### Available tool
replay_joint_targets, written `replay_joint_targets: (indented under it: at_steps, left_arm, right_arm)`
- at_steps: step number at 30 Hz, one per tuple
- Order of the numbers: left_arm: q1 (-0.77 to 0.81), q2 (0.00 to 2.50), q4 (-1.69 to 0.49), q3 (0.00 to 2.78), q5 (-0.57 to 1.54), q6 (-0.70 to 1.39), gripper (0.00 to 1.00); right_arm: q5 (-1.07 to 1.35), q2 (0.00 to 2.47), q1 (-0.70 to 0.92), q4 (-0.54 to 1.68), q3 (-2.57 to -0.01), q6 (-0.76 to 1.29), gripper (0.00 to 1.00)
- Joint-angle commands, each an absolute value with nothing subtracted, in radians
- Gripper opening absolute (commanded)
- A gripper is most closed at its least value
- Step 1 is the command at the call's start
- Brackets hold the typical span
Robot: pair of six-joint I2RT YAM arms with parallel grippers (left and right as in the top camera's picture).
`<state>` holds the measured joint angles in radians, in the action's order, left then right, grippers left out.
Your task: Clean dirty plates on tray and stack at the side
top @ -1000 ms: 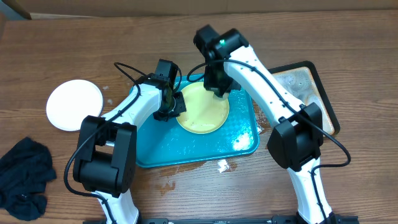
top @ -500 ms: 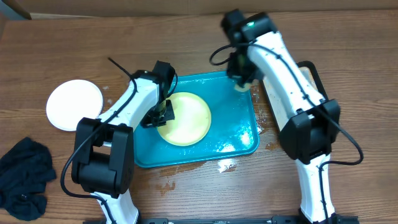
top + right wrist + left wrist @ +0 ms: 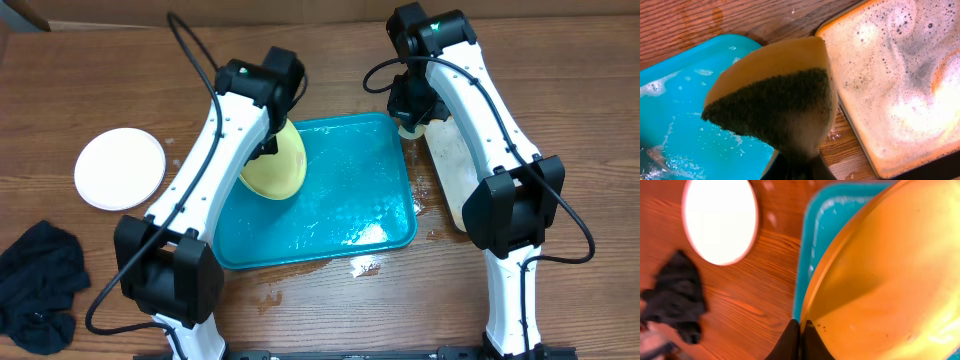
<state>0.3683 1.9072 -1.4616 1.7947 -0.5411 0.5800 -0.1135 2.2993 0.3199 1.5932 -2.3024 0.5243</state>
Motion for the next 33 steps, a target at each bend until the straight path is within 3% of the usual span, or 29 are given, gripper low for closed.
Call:
replay_joint_targets:
  at_steps: [1,8,17,33]
  left_arm:
    - [0.410,1.876,-1.491,1.857,-0.711,0.618,0.04]
    - [0.468,1.876,-1.587,1.864,-0.873,0.663,0.04]
    - [0.479,1.876,-1.642,1.864,-0.912,0.705,0.04]
    - [0.616,1.876,-1.690,1.864,-1.085,0.704,0.04]
  right_arm:
    - [-0.135,2.287,0.303,1.586,-2.321,0.515,0.04]
    - [-0.135,2.287,0.266,1.584,-2.317,0.515,0.04]
    - [-0.213,2.288,0.174,1.641,-2.290,0.525,0.04]
    - [-0.223,2.288,0.055,1.506,-1.949,0.526,0.04]
